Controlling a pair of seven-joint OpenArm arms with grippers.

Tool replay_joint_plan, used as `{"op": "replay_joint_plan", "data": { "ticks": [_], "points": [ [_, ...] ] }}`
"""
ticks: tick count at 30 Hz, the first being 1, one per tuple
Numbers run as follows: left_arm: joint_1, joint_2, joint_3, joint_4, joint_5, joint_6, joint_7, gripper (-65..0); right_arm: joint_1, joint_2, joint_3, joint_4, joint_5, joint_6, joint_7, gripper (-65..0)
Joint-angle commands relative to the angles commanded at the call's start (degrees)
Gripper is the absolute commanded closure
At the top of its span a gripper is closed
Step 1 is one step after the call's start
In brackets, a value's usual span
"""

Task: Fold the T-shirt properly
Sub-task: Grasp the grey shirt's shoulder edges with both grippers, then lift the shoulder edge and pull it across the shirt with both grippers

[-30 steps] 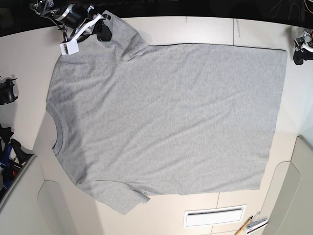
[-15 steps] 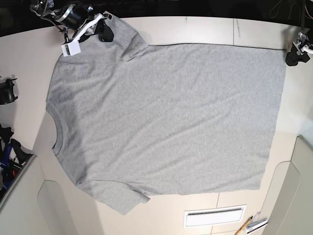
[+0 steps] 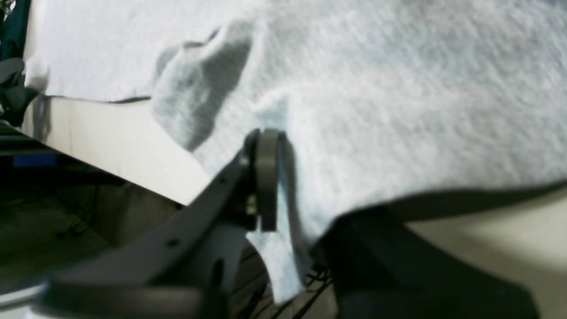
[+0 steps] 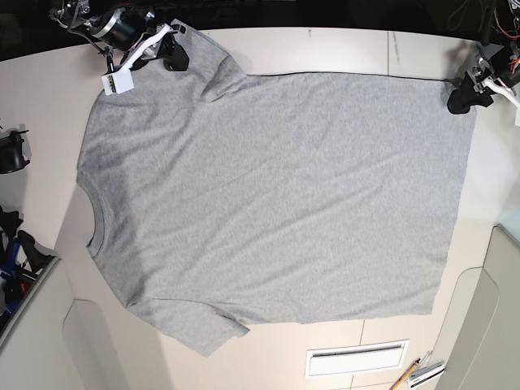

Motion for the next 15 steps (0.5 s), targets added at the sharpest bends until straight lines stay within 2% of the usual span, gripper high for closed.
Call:
{"op": "replay_joint_plan", "data": {
  "ticks": [6, 11, 12, 13, 15],
  "points": [
    [-1.6, 0.1, 0.0, 0.0, 0.7, 0.0, -0.3, -47.1, 0.2, 0.0, 0.0, 0.0, 0.0, 0.00, 0.0, -8.5],
    [-3.0, 0.3, 1.4, 0.0, 4.5, 0.0, -0.9, -46.4, 0.3, 0.0, 0.0, 0.0, 0.0, 0.00, 0.0, -8.5],
    [-3.0, 0.3, 2.4, 0.0, 5.2, 0.0, -1.1, -44.7, 0.3, 0.0, 0.0, 0.0, 0.0, 0.00, 0.1, -8.5],
    [-3.0, 0.3, 3.3, 0.0, 5.4, 0.0, -1.1, -40.3, 0.3, 0.0, 0.0, 0.0, 0.0, 0.02, 0.3, -8.5],
    [-3.0, 0.3, 5.0, 0.0, 5.4, 0.0, -1.3, -27.2, 0.3, 0.0, 0.0, 0.0, 0.0, 0.02, 0.9, -8.5]
  ]
}}
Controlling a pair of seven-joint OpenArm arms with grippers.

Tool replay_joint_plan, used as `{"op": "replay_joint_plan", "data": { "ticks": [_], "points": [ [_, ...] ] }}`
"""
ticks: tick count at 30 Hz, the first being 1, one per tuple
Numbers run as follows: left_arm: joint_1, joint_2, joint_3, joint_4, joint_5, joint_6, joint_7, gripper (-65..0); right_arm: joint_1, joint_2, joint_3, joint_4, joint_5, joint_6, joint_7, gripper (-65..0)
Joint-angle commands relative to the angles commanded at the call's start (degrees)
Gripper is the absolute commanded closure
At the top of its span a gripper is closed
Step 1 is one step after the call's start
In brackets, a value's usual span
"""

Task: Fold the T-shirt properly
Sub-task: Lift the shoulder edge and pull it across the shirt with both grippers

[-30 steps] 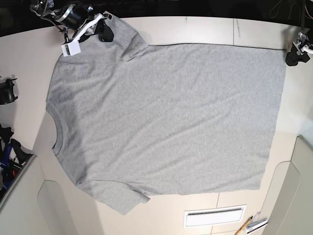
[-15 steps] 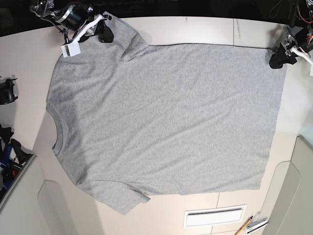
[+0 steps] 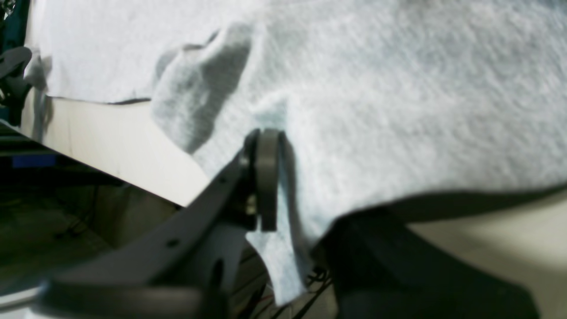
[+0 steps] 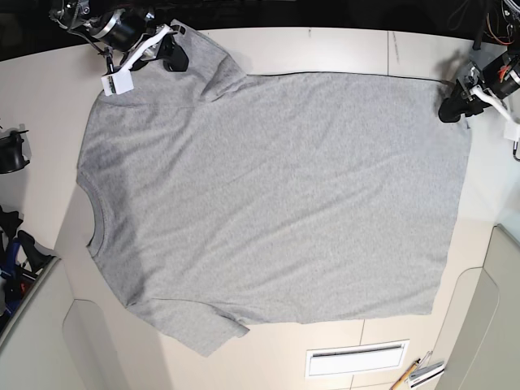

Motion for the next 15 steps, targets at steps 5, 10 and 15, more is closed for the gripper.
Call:
{"op": "replay_joint_plan", "data": {
  "ticks": [5, 10, 15],
  "points": [
    [0.0, 0.0, 0.2, 0.0, 0.0, 0.0, -0.5, -2.1, 0.7, 0.0, 0.0, 0.0, 0.0, -0.02, 0.0, -0.2],
    [0.0, -0.9, 0.1, 0.0, 0.0, 0.0, -0.5, 0.0, 0.8, 0.0, 0.0, 0.0, 0.0, 0.15, -0.1, 0.0],
    [0.0, -3.3, 0.1, 0.0, -0.3, 0.0, -0.1, 0.0, 0.8, 0.0, 0.3, 0.6, 2.4, 1.88, -2.1, 0.0]
  ]
}}
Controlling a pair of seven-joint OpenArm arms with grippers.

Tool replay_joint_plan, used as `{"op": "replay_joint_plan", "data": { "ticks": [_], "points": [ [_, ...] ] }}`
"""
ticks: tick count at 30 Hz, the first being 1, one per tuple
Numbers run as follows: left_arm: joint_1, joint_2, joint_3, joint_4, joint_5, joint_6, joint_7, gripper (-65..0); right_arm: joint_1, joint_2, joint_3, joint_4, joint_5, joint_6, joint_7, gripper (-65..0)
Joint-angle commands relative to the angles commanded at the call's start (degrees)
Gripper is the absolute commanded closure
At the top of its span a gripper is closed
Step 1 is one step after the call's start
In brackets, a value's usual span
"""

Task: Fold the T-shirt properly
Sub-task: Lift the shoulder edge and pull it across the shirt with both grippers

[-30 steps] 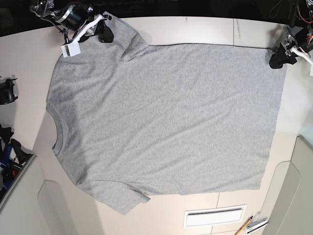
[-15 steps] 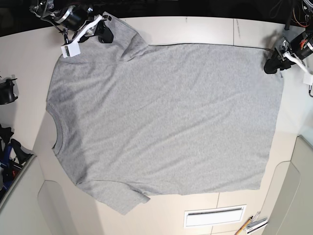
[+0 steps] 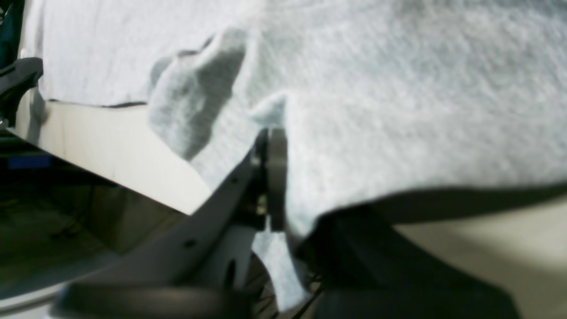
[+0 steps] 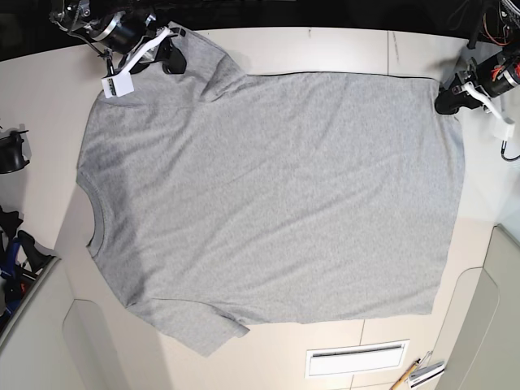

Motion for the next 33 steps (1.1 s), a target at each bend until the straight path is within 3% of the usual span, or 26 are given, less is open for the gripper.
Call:
{"op": "replay_joint_plan", "data": {
  "ticks": [1, 4, 13, 18, 24, 33],
  "points": [
    [0.0, -0.5, 0.0, 0.1, 0.0, 0.0, 0.5, 0.0, -0.1, 0.0, 0.4, 0.4, 1.4, 1.36, -1.0, 0.0],
    [0.1, -1.7, 0.0, 2.1, -2.3, 0.0, 4.2, 0.0, -0.2, 0.0, 2.4, 1.7, 3.9, 2.67, -3.3, 0.0],
    [0.3, -1.8, -7.1, 8.1, -9.9, 0.0, 12.9, 0.0, -0.2, 0.2, 11.0, 1.8, 12.3, 4.90, -9.7, 0.0],
    [0.3, -1.8, -10.8, 10.0, -12.5, 0.0, 13.5, 0.0, -0.2, 0.2, 14.4, 1.9, 17.0, 6.08, -12.4, 0.0],
    [0.3, -2.0, -14.3, 10.2, -14.4, 0.0, 13.4, 0.0, -0.2, 0.2, 15.0, 7.9, 17.7, 6.36, -12.8, 0.0],
    [-4.0, -2.1, -14.3, 10.2, -14.1, 0.0, 12.3, 0.0, 3.4, 0.3, 15.0, 12.5, 12.8, 6.12, -11.3, 0.0]
  ]
}}
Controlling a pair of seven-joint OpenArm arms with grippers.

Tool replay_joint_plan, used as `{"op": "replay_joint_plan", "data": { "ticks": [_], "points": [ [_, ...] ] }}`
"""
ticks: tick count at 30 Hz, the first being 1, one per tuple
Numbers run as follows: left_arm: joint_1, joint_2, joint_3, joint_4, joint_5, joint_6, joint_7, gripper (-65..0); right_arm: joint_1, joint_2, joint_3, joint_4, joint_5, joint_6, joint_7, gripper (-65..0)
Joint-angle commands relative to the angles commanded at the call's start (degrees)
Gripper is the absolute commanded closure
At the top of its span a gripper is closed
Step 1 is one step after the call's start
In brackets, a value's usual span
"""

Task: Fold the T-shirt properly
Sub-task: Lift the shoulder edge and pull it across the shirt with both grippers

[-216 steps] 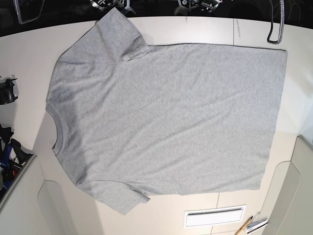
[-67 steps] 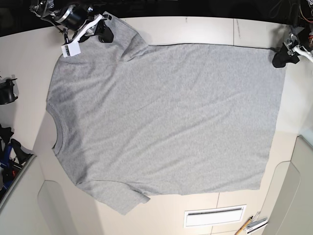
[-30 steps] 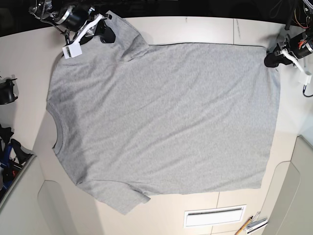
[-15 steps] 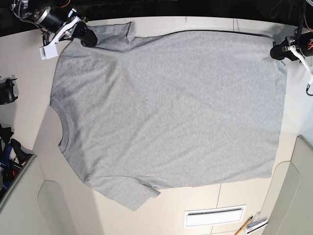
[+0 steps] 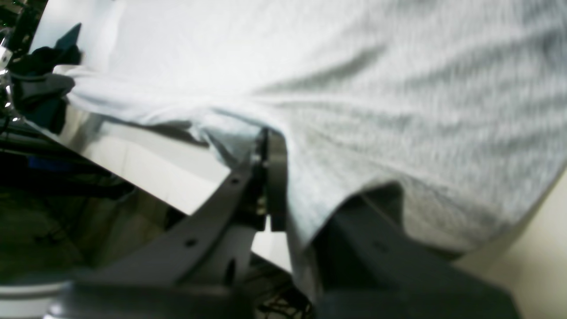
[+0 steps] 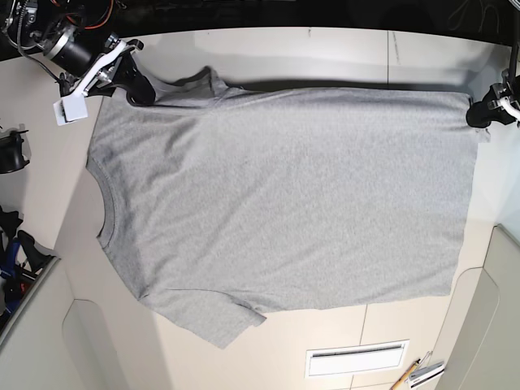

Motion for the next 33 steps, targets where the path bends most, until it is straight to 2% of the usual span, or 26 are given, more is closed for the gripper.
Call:
{"op": "replay_joint_plan", "data": {
  "ticks": [2, 6, 8, 13, 18, 23, 28, 33],
  "points": [
    [-0.7, 0.0, 0.1, 0.0, 1.0, 0.0, -1.4, 0.0, 1.2, 0.0, 0.0, 0.0, -0.7, -0.02, 0.1, 0.0],
    [-0.7, 0.0, 0.1, 0.0, 7.6, 0.0, -8.8, 0.0, 3.9, 0.0, -0.1, -0.3, -2.4, -0.09, 0.5, 0.0],
    [-0.8, 0.0, 0.2, 0.0, 8.9, 0.0, -11.6, 0.0, 5.4, 0.5, -0.5, -0.5, -4.1, -0.42, 1.2, 0.0],
    [-5.3, 0.0, 2.7, 0.0, 13.7, 0.0, -14.0, 0.0, 8.7, 2.7, -3.3, -4.3, -5.4, -0.44, 1.4, 0.0],
    [-9.7, 0.0, 8.6, -1.0, 20.2, 0.0, -18.3, 0.0, 12.6, 2.9, -4.0, -9.2, -5.6, -0.42, 1.3, 0.0],
    [-13.7, 0.0, 11.0, -3.6, 24.7, 0.0, -20.9, 0.0, 15.4, 3.2, -4.2, -9.7, -5.8, -0.42, 1.4, 0.0],
    [-17.7, 0.0, 13.3, -7.9, 28.8, 0.0, -25.1, 0.0, 19.1, 4.2, -5.9, -12.1, -7.7, -0.42, 2.0, 0.0],
    [-21.8, 0.0, 15.5, -13.2, 29.7, 0.0, -26.1, 0.0, 25.0, 4.8, -6.1, -18.3, -7.7, -0.42, 2.2, 0.0]
  ]
}}
